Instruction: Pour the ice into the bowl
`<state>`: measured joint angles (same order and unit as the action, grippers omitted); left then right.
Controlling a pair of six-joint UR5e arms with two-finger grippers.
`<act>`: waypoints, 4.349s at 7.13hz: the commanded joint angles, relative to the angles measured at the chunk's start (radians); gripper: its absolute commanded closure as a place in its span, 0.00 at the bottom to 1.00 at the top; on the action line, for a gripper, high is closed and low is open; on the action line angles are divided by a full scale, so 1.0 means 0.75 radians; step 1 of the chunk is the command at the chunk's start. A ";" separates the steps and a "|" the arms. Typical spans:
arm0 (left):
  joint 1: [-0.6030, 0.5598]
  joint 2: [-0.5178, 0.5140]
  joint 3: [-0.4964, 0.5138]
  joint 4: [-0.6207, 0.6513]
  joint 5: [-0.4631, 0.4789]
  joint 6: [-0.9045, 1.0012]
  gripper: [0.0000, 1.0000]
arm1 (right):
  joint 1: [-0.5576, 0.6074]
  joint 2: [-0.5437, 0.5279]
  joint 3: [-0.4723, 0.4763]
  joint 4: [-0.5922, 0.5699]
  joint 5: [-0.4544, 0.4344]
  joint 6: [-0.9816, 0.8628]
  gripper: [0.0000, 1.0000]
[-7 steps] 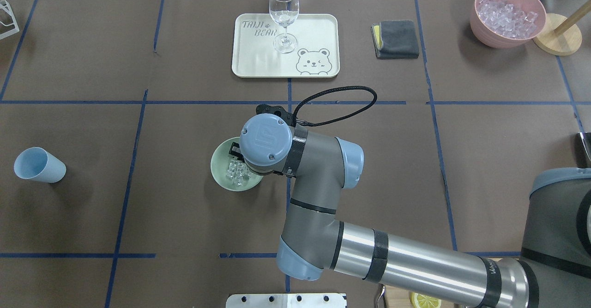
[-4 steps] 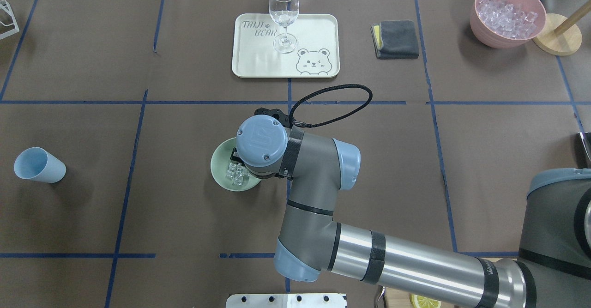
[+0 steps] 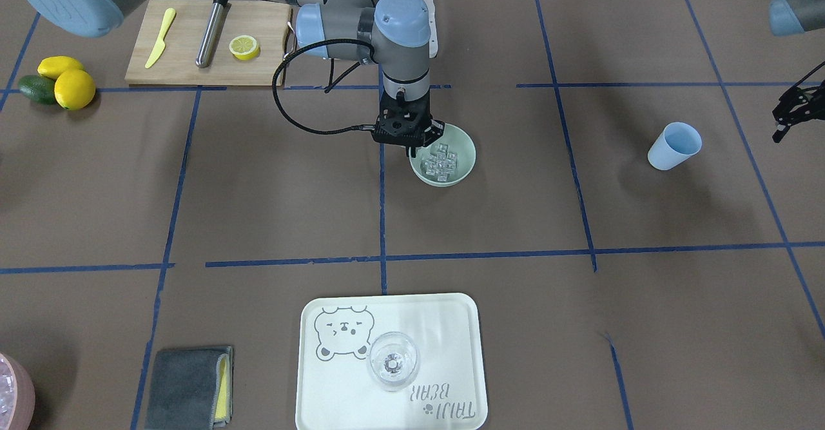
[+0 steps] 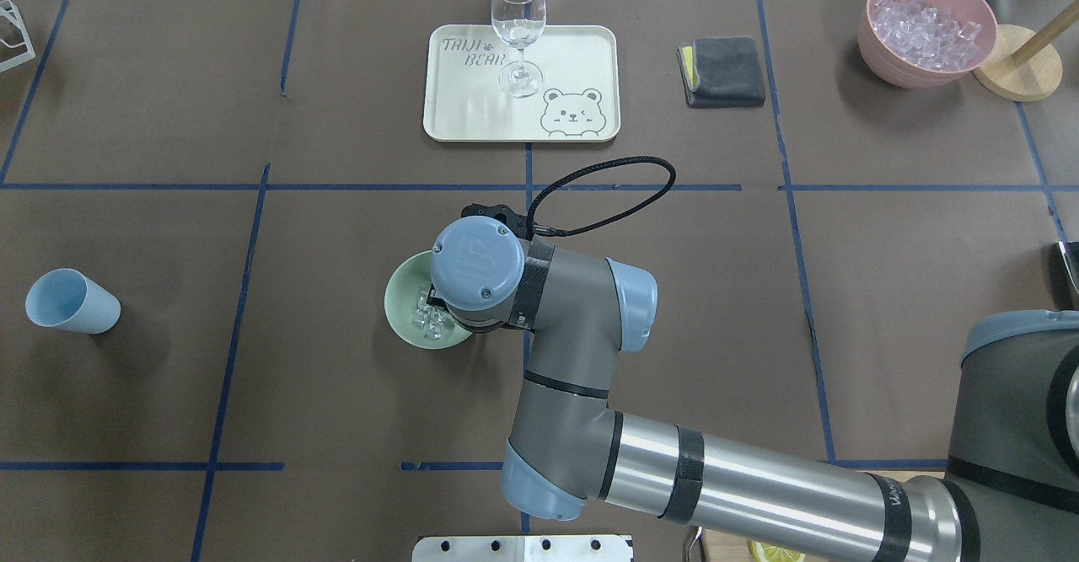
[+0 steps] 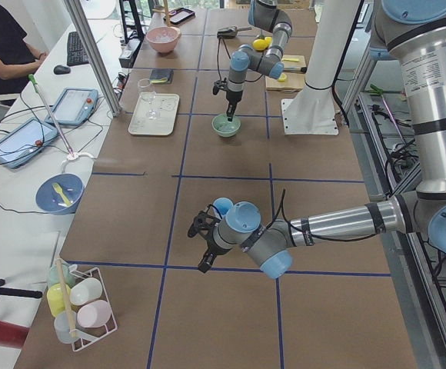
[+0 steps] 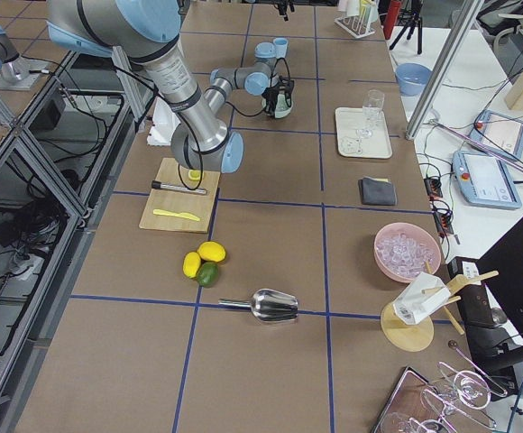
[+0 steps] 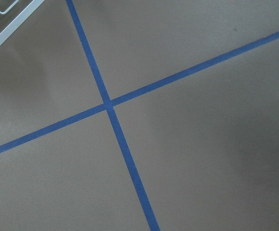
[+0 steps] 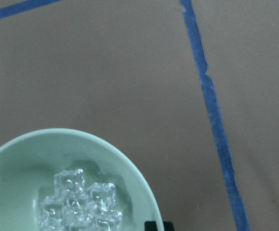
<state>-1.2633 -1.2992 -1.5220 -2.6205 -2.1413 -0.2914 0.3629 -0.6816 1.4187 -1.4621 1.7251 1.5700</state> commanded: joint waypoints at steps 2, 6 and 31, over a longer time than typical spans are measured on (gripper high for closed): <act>-0.003 -0.053 -0.004 0.104 -0.016 -0.002 0.00 | 0.158 -0.129 0.313 -0.071 0.160 -0.001 1.00; -0.166 -0.264 -0.014 0.555 -0.363 -0.016 0.00 | 0.498 -0.769 0.812 -0.033 0.404 -0.451 1.00; -0.179 -0.266 -0.249 0.764 -0.352 -0.172 0.00 | 1.090 -1.327 0.260 0.729 0.904 -1.206 0.00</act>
<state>-1.3975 -1.4986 -1.7077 -2.0479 -2.4053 -0.4135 1.1176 -1.6751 1.6091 -0.9149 2.3708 0.6674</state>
